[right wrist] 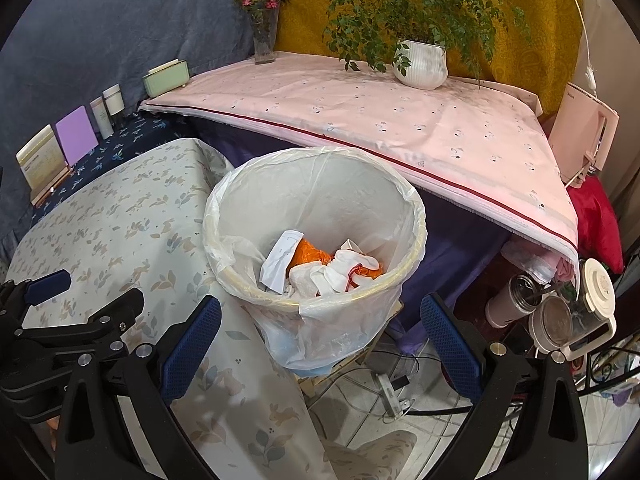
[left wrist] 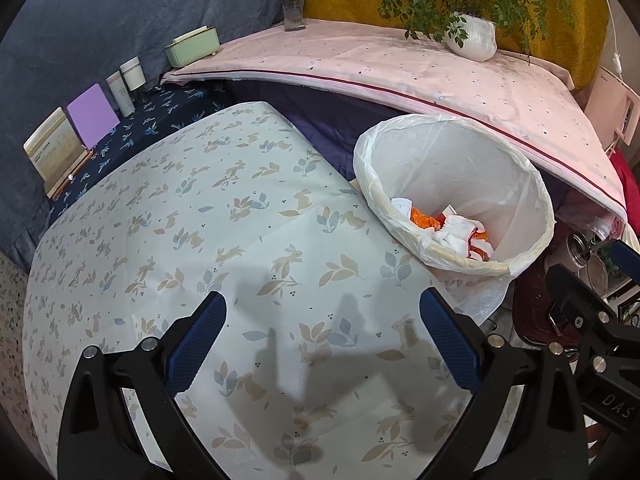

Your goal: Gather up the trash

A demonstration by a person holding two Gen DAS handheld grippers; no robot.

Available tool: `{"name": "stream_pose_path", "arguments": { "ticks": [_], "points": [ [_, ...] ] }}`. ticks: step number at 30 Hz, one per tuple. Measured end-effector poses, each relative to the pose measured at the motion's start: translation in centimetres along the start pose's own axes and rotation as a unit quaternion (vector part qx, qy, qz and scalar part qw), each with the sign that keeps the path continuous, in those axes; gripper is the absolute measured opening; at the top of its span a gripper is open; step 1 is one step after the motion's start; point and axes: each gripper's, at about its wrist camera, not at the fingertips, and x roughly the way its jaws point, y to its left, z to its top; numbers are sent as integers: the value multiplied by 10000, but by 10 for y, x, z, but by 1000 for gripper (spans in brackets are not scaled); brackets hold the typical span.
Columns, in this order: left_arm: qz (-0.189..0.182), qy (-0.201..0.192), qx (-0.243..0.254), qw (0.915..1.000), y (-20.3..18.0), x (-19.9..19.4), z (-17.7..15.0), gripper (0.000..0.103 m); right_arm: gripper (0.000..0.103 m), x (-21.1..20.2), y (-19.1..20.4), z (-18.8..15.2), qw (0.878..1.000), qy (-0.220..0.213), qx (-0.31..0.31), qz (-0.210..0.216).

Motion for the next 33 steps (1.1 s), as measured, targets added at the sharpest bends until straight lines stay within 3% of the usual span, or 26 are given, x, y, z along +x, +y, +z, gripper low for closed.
{"name": "stream_pose_path", "arguments": {
  "ticks": [33],
  "points": [
    [18, -42, 180, 9998, -6, 0, 1, 93, 96, 2, -8, -4, 10000, 35, 62, -38]
  ]
}}
